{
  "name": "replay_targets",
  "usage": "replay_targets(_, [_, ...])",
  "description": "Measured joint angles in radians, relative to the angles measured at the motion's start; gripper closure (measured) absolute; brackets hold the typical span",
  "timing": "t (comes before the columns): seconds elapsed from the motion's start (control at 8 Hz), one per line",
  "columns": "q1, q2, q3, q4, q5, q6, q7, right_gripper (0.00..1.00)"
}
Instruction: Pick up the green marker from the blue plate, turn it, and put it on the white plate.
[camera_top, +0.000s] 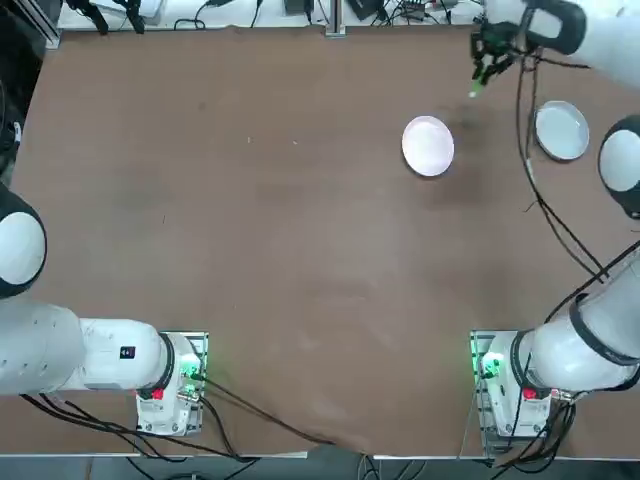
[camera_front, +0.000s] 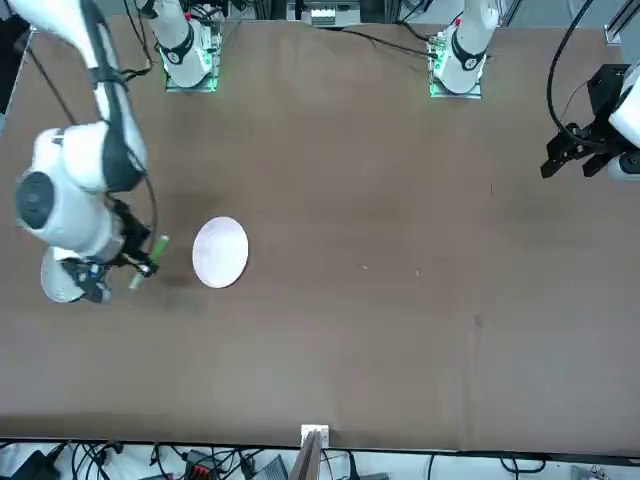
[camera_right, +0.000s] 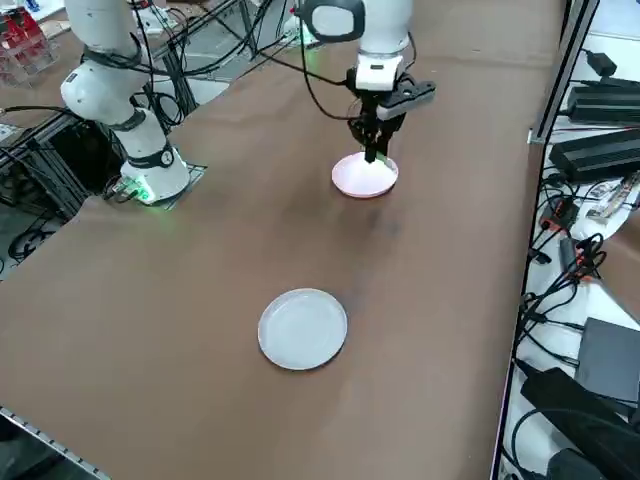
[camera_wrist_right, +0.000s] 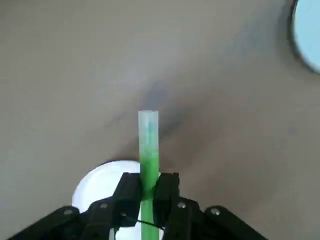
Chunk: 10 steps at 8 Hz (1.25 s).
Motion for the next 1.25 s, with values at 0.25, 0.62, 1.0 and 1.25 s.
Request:
replay_targets(0.25, [0.081, 0.043, 0.000, -0.001, 0.000, 0.005, 0.259, 0.83])
replay_targets(0.62, [0.127, 0.112, -0.001, -0.005, 0.000, 0.045, 0.604, 0.83])
replay_targets(1.0, [0.152, 0.174, -0.001, -0.007, 0.000, 0.077, 0.803, 0.83])
replay_targets(1.25, [0.162, 0.197, -0.002, -0.007, 0.000, 0.080, 0.869, 0.83])
